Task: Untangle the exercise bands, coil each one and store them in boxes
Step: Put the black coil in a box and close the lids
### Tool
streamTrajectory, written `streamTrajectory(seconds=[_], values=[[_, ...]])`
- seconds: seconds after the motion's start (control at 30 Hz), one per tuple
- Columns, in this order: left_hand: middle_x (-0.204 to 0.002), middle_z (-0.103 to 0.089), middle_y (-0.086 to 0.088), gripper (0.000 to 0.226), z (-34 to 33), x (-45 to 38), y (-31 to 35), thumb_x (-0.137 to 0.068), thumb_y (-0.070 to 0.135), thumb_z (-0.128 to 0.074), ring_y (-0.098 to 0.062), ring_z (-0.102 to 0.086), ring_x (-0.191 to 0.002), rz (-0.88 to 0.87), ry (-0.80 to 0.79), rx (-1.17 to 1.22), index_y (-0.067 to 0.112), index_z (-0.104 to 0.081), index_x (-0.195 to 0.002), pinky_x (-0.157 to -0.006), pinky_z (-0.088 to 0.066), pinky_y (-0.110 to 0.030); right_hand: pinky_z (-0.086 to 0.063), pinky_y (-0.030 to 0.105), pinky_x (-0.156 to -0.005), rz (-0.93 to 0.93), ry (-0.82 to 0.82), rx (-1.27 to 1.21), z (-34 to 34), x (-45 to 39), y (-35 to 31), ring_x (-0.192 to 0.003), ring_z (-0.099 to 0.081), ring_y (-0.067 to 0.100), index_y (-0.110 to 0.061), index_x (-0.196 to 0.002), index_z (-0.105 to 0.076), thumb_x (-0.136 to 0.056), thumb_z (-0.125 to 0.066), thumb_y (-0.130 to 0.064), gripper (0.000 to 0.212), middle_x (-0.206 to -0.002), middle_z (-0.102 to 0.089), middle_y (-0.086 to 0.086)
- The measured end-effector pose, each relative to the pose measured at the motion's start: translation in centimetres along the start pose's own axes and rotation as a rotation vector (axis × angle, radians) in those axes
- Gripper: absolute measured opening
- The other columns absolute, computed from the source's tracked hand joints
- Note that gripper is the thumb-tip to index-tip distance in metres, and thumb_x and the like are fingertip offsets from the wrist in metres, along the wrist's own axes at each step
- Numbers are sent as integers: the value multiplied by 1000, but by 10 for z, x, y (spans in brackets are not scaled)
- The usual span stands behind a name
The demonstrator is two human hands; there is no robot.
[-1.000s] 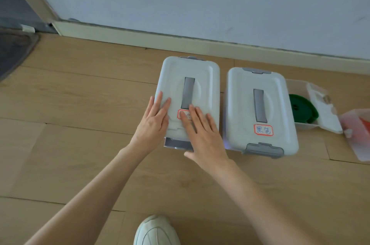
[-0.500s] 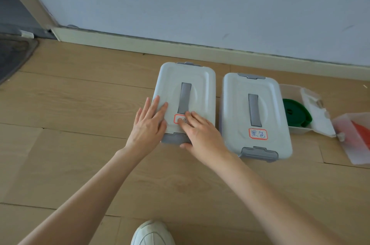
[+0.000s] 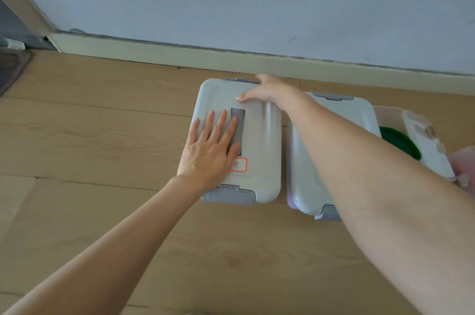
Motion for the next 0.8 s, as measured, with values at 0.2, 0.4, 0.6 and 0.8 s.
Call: streamTrajectory(seconds=[0.2, 0.4, 0.6, 0.8], values=[[-158, 5, 1, 59, 1, 0, 1, -95, 44, -9, -19, 9, -145, 19, -25, 23, 23, 3, -149, -114, 11, -39, -35, 35, -108, 64, 107, -9, 3, -2, -2, -126, -43, 24, -18, -126, -55, -61, -86, -32, 73, -127, -42, 5], [-158, 4, 2, 58, 1, 0, 1, -96, 44, -12, -18, 9, -145, 17, -44, 30, 24, 1, -149, -114, 12, -39, -35, 35, -107, 64, 175, 83, 0, 7, -4, -126, -41, 25, -21, -127, -53, -70, -78, -37, 65, -134, -40, 8], [-158, -2, -4, 58, 24, -5, 16, -97, 29, -32, -22, 3, -145, 93, -136, 157, 15, -9, -148, -115, 3, -38, -21, 34, -110, 252, 158, 308, 6, 72, 14, -140, -21, 28, -12, -145, -25, -92, -53, -23, 62, -152, -22, 11], [-156, -10, -8, 55, 56, -14, 113, -97, 21, -34, -22, 0, -145, -83, -94, 208, 11, -15, -147, -115, 1, -38, -34, 29, -97, 16, 212, 189, 139, 137, 103, -126, -44, 26, -8, -137, -41, -92, -54, -18, 47, -138, -47, 13]])
Point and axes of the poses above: each hand's wrist, its own x-axis away from the middle knuckle, its own z-axis out of the back of the hand, y = z × x, the point moved 6 cm from there along -x, towards the middle knuckle
